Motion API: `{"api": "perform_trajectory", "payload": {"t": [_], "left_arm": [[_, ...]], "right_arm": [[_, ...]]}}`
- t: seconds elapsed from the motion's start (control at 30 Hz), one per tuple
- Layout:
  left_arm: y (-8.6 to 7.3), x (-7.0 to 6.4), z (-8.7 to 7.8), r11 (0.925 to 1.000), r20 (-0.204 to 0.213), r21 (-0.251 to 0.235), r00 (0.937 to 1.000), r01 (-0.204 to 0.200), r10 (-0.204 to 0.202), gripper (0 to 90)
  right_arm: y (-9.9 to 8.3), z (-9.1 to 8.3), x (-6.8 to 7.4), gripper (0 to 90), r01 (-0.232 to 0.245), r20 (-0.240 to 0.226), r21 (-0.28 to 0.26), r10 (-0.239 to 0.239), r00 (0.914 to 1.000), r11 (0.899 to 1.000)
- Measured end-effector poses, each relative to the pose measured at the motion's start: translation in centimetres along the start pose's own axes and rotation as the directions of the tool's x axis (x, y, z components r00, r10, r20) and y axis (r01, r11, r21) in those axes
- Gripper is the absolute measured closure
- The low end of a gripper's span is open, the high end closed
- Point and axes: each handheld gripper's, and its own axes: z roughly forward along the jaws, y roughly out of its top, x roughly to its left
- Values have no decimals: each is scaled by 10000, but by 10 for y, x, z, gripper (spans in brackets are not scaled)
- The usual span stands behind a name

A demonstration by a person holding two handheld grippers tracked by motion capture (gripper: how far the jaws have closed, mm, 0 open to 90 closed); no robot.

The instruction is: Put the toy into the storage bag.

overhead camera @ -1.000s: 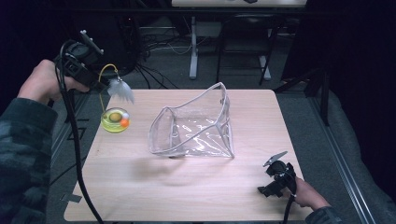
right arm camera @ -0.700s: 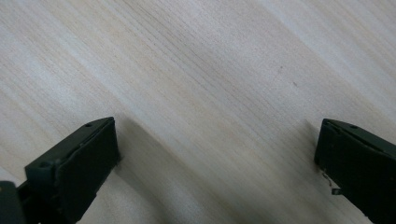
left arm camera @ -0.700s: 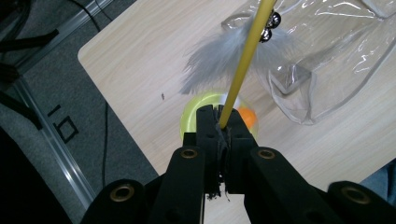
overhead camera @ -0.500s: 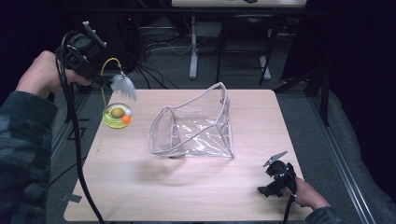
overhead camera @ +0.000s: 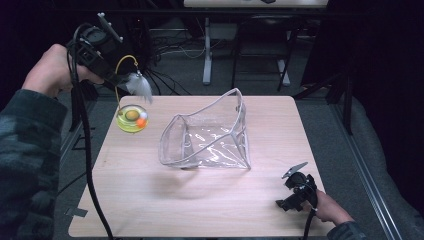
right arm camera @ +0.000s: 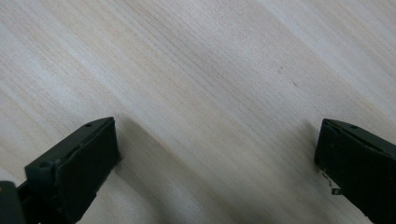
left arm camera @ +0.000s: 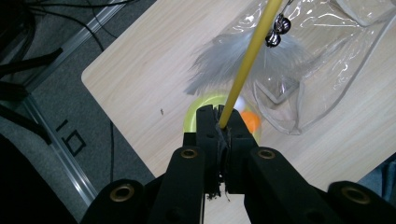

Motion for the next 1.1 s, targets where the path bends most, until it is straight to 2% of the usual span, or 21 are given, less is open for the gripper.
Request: {"api": "perform_trajectory", "payload": {"t": [0.6, 1.1], "left_arm": [[29, -17, -2, 9987, 11, 47, 9988, -498, 498, 878], [43, -27, 0, 9963, 74, 123, 9964, -847, 846, 878]], "right_arm": [[0, 0, 0, 0, -18, 13, -30, 18, 10000, 10000], [0, 0, 0, 0, -18, -56, -94, 18, 10000, 10000]]}}
